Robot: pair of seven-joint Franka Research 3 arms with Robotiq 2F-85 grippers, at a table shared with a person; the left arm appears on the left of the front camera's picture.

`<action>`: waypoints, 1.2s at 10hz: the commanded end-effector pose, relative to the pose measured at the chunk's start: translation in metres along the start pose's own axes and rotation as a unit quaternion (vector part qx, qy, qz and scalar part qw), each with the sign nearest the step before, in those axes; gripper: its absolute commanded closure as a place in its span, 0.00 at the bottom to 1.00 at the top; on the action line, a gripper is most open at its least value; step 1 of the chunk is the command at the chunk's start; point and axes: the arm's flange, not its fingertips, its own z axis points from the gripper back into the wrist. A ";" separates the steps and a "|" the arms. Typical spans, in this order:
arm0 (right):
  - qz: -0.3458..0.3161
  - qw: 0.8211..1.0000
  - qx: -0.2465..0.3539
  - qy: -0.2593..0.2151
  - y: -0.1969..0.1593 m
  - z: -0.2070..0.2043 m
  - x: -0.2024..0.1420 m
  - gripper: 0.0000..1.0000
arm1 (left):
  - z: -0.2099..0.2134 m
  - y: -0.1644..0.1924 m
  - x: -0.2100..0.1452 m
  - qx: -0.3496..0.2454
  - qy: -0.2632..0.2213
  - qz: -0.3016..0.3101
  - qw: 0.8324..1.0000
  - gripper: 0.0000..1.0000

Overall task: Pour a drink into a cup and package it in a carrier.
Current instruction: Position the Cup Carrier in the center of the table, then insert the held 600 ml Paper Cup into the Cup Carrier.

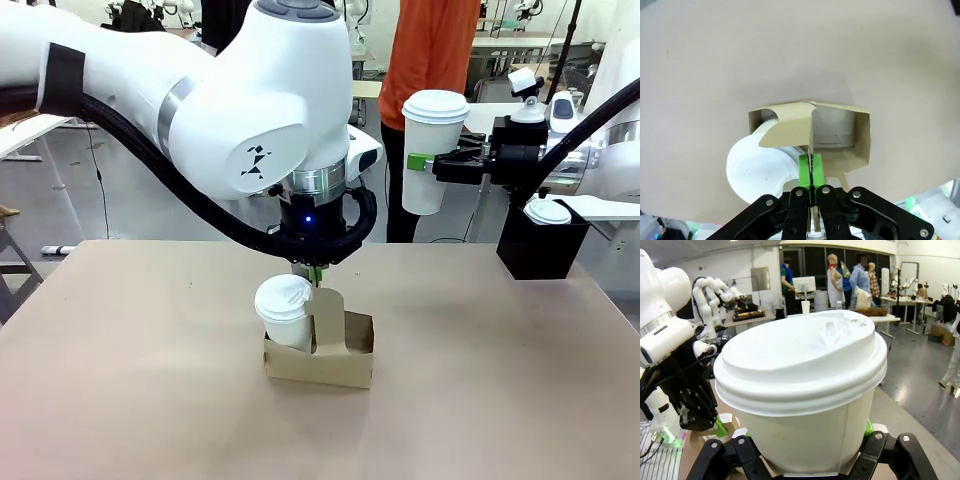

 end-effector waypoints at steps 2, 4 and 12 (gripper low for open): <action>0.005 1.000 0.005 -0.004 0.001 -0.001 0.003 0.19 | 0.002 0.003 0.001 -0.004 0.001 -0.001 1.000 0.98; 0.005 1.000 0.005 -0.004 0.001 -0.001 0.003 0.19 | 0.002 0.003 0.001 -0.004 0.001 -0.001 1.000 0.98; -0.041 0.990 0.132 0.027 -0.048 -0.006 -0.037 0.19 | 0.090 0.050 0.010 -0.084 -0.003 -0.133 0.988 0.06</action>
